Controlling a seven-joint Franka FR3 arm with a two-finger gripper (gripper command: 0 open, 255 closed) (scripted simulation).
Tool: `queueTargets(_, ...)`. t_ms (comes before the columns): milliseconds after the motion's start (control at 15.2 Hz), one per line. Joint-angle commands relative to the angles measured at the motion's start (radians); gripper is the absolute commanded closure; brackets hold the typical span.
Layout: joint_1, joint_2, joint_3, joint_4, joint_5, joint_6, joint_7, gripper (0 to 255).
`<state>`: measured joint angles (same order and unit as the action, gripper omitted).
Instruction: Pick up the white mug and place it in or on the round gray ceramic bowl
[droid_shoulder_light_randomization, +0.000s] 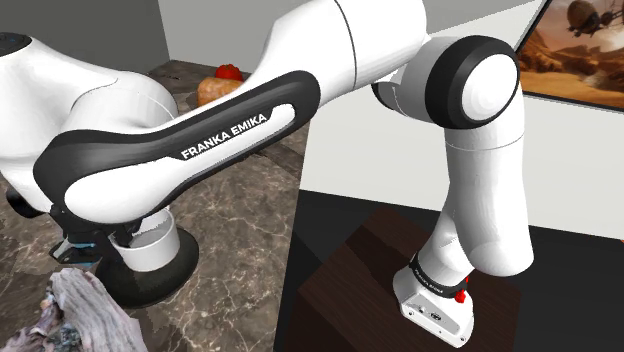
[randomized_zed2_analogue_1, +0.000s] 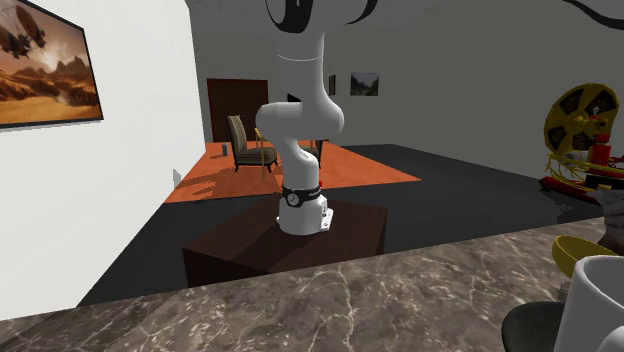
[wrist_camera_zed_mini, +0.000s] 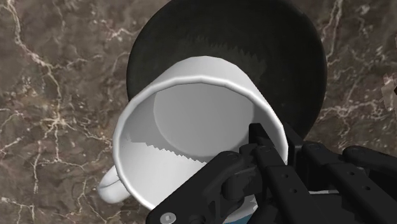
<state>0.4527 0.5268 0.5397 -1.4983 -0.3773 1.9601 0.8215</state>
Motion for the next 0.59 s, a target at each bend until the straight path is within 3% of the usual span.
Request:
queueTargets(0,0.000,0.000,0.000,0.000,0.000,0.000,0.000,255)
queueTargets(66,0.000,0.000,0.000,0.000,0.000,0.000,0.000,0)
queueTargets(396,0.000,0.000,0.000,0.000,0.000,0.000,0.000,0)
queueTargets(528,0.003,-0.019,0.008,0.039,0.014,-0.055,-0.010,0)
